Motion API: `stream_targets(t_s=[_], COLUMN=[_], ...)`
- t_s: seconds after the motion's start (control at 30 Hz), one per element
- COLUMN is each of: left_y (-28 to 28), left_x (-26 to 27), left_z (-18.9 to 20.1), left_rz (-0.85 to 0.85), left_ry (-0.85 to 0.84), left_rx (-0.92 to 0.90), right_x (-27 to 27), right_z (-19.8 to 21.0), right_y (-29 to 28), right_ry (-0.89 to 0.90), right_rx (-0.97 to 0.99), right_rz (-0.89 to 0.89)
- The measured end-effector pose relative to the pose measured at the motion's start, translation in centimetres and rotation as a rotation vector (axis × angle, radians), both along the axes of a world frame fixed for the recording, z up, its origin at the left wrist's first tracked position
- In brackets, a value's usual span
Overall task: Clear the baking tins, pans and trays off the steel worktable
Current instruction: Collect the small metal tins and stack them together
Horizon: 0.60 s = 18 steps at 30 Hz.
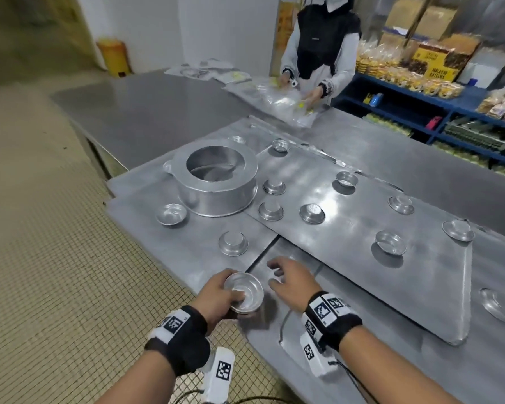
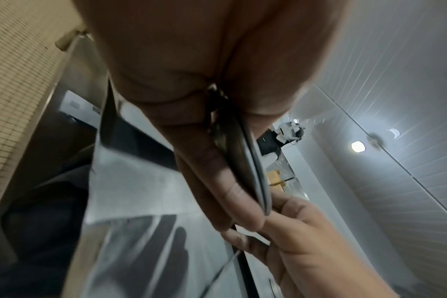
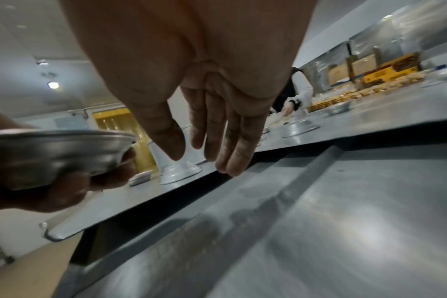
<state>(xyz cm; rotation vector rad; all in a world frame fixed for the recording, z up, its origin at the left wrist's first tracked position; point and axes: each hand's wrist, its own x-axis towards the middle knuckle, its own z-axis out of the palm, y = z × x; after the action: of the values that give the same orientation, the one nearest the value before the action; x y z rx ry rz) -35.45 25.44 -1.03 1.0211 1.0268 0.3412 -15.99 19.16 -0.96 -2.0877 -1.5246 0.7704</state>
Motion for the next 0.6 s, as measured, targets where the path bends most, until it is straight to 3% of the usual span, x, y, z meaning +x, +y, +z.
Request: stream_targets(t_s=[0.27, 0.6], left_y=[2.6, 3.3], left_x=[-3.9, -6.0], left_z=[0.4, 0.6], left_rz=[0.148, 0.244], left_ry=[-0.044, -0.084], left_rx=[-0.028, -0.068], right_x=[-2.5, -3.2], right_z=[-1.1, -2.5], right_y=[8.8, 12.9], right_ry=[-0.295, -0.334], right_rx=[-0.043, -0.105], right_rz=[0.149, 0.091])
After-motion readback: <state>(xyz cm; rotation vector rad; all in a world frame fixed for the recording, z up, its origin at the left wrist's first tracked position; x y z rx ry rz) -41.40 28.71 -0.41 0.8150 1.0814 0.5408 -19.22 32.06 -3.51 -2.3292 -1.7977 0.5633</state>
